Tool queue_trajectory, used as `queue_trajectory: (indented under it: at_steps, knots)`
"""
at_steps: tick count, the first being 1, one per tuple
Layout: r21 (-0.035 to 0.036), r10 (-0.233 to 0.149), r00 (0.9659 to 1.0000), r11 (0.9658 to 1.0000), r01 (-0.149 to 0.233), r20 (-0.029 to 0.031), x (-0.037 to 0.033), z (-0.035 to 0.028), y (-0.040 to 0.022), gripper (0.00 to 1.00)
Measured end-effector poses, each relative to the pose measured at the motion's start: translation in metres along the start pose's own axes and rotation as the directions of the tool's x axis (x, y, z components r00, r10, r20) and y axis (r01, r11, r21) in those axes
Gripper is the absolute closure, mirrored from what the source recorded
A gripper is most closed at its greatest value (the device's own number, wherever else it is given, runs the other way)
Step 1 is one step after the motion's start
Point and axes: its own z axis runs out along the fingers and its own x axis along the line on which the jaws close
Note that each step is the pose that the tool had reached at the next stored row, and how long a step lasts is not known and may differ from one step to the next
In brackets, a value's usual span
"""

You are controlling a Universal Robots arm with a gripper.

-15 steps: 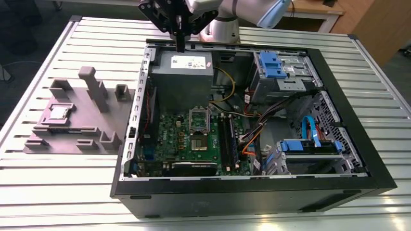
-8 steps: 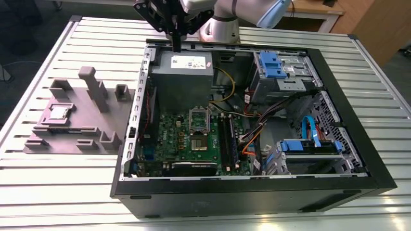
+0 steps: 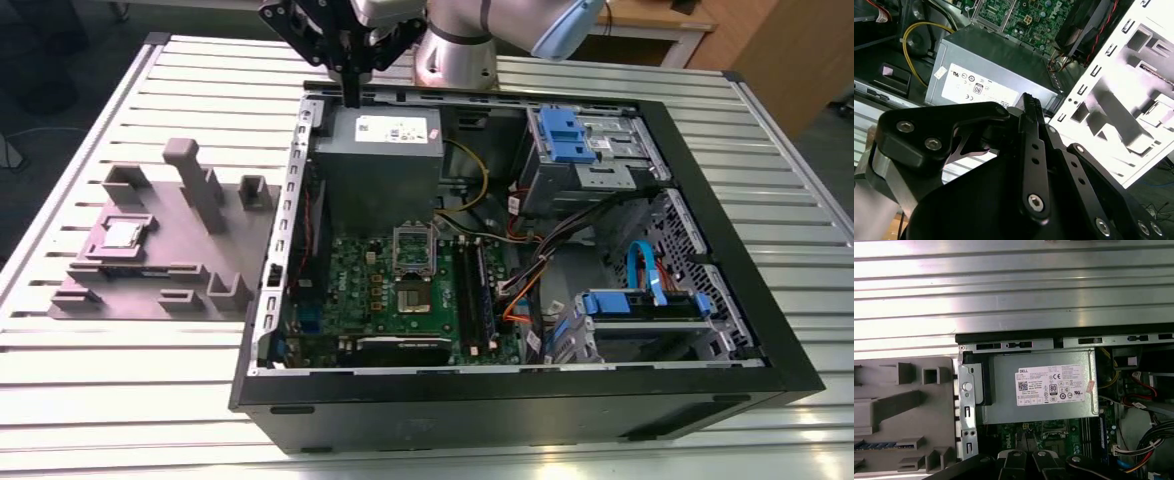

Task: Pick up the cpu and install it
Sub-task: 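Reach for the cpu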

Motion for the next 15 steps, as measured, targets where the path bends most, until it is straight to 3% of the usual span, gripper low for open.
queue_trajectory:
  at_steps: [15]
  knots:
    - [0.0001,0.0,1.0,1.0,0.0,0.0,0.0034,-0.0001,-0.0003,0.89]
